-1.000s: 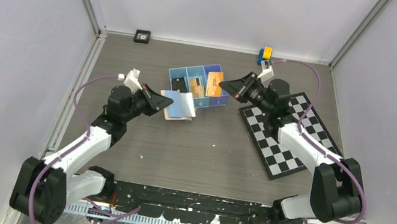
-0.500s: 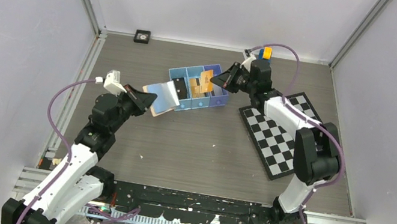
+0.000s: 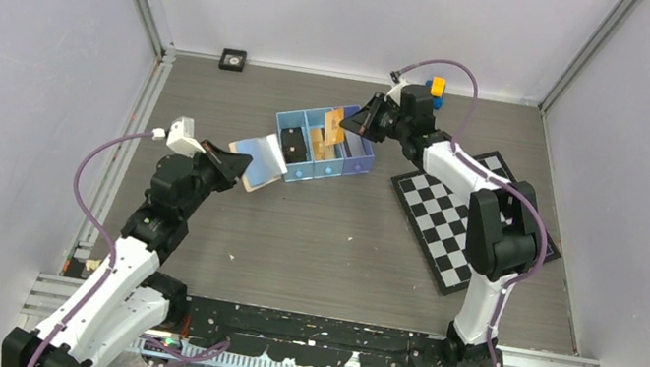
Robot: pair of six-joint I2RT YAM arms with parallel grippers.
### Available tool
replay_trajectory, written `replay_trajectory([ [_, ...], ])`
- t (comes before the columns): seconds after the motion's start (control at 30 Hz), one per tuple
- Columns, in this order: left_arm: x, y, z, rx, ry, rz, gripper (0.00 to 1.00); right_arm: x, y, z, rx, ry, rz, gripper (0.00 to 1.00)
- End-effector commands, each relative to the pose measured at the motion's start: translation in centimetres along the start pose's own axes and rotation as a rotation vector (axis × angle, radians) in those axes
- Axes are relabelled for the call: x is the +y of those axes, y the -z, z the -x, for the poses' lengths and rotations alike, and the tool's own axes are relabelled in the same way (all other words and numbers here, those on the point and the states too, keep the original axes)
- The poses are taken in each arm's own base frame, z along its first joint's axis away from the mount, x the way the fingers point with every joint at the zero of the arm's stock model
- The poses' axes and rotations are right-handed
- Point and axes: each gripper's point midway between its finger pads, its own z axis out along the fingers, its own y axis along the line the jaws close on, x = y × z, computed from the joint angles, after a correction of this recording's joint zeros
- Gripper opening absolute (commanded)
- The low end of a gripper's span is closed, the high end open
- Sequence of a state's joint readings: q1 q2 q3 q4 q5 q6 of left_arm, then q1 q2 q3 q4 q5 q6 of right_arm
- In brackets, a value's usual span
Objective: Take the credit cards out of the card holder
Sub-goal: Place the credit card in the storage box.
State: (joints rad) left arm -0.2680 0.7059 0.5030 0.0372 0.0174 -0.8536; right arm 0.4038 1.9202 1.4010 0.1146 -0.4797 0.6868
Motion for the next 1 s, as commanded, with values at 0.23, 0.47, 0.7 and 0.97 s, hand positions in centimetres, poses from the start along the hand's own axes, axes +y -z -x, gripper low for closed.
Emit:
replay_trajectory([
  [0.23, -0.4, -0.1, 1.8, -0.068, -0.01, 0.005, 0.0, -1.0, -1.1, 0.3, 0.021, 0.065, -0.046, 0.0],
  [0.47, -0.2, -0.2, 1.7, -0.069, -0.009, 0.01, 0.0, -1.9, -3.5, -1.2, 0.07, 0.06, -0.055, 0.01],
  [0.7, -0.7, -0.1, 1.8, -0.066, -0.008, -0.011, 0.0, -1.8, -4.1, -2.4, 0.11, 0.099, -0.1, 0.19],
  [0.97, -2.1, -0.7, 0.4, 0.002, 0.009, -0.102, 0.0, -0.5, -0.5, 0.1, -0.06, 0.162, -0.139, 0.44],
])
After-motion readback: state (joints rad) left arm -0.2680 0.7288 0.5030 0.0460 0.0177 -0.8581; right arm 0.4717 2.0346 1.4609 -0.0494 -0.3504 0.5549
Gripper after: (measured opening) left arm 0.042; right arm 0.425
